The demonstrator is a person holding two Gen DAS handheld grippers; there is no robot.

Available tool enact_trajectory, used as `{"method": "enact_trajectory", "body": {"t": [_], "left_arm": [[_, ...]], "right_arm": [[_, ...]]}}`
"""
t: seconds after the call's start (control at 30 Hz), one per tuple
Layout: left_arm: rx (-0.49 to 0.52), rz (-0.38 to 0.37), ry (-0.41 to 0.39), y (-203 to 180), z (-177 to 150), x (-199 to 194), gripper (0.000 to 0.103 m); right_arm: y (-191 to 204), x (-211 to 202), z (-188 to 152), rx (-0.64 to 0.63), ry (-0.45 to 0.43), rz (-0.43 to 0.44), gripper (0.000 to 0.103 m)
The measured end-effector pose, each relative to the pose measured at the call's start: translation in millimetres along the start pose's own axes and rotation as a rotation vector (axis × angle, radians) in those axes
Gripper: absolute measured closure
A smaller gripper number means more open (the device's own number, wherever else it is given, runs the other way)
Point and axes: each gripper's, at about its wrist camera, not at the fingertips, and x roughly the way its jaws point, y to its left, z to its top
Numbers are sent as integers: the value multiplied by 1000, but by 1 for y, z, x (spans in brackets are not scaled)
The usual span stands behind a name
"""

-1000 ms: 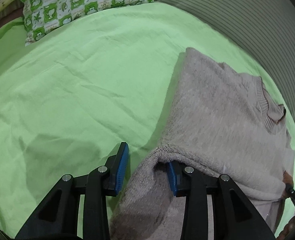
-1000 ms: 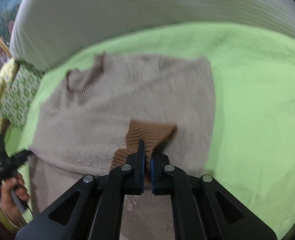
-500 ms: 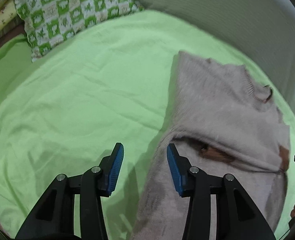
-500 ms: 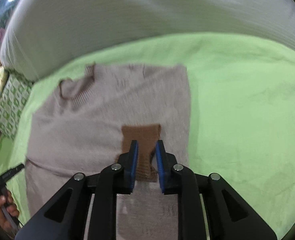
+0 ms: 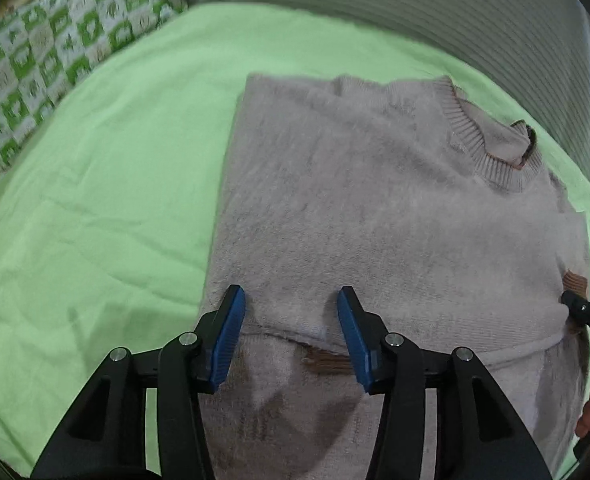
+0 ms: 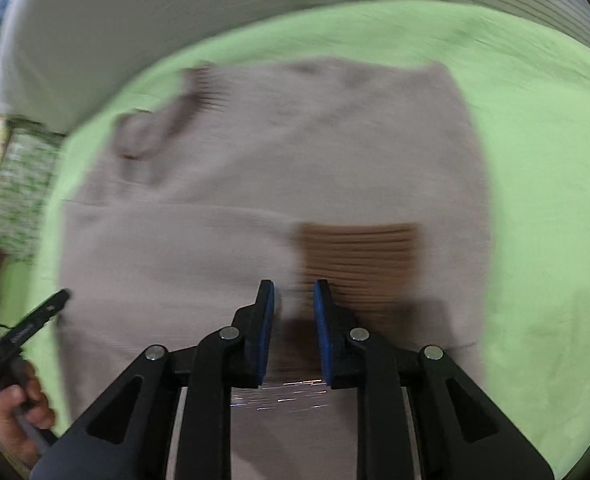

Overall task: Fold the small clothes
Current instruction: 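Open the right gripper and move both grippers to the brown hem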

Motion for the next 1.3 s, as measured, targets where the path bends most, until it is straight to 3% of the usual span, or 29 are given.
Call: {"method": "enact_trajectory", "body": {"t": [0.07,0.2,0.33,0.47,0.8,1.3], "left_arm": [[-2,-5,-9,3,-1,-7,54],[-8,9,-22,13,-14,-33,45],[-54,-40,-6,30,-44,-57,37],[-22,-58,27,44,-86,-82,36],[86,-122,79,58,-182,-132,33],[73,-237,217,85,-289,-145,31]], "right_arm": [[-12,-6,-1,38,-19,22,82],[-18,-38,-12,51,-73,19,80],[-24,-72,-35,72,-102,35,73],[-32,-101,-67,102,-123,42,61],[-33,-157,-173,123,-125,26,60],[-47,-195,-312,172,-67,21,56]]}}
